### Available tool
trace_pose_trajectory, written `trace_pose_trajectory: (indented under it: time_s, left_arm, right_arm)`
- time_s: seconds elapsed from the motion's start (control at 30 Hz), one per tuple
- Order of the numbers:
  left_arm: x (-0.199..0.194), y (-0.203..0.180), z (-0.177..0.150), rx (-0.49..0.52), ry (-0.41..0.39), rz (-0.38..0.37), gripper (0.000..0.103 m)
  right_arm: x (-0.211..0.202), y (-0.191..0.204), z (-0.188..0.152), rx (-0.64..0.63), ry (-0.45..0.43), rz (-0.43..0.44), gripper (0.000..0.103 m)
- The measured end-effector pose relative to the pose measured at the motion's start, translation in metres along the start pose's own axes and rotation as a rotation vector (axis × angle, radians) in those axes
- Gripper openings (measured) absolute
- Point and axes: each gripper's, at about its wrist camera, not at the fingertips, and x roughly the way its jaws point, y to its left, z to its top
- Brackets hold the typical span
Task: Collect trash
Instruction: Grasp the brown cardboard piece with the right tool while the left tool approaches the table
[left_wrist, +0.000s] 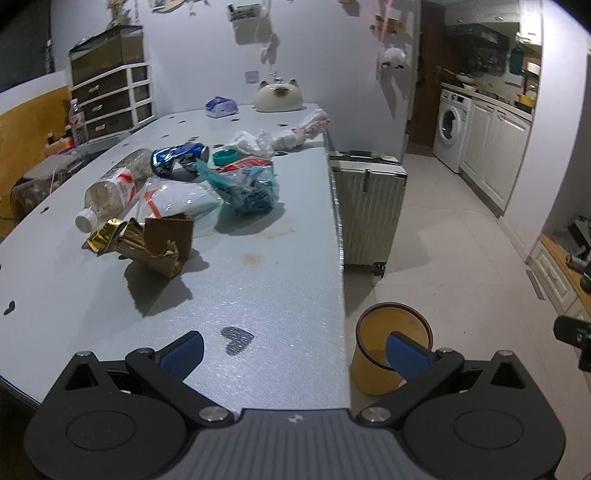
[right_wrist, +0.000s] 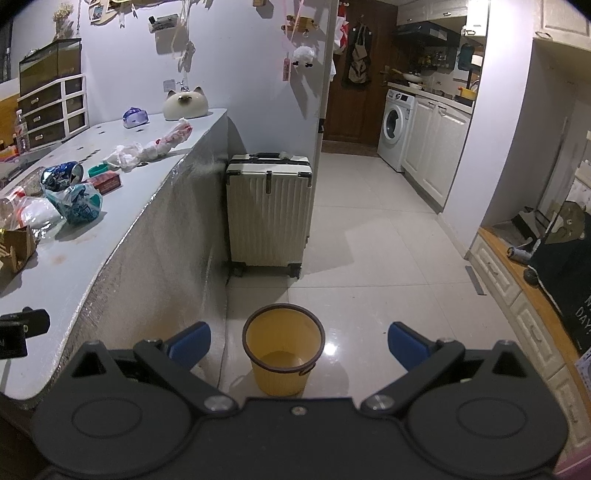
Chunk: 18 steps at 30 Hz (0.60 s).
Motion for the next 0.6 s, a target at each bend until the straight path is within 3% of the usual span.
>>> trace_pose_trajectory:
  time_s: [0.23,0.6]
  left_arm:
    - [0.015,0.025,0.009,-0.077,-0.020,0.052,0.103]
    - [0.035,0.087,0.026,-0.160,-0.060,0.153,0.103]
  right_arm:
    - [0.010,0.015,0.012,-0.016,-0.054,0.053,0.103]
    - [0.026,0.075,0.050,-0.120,-0.175,0.228,0.103]
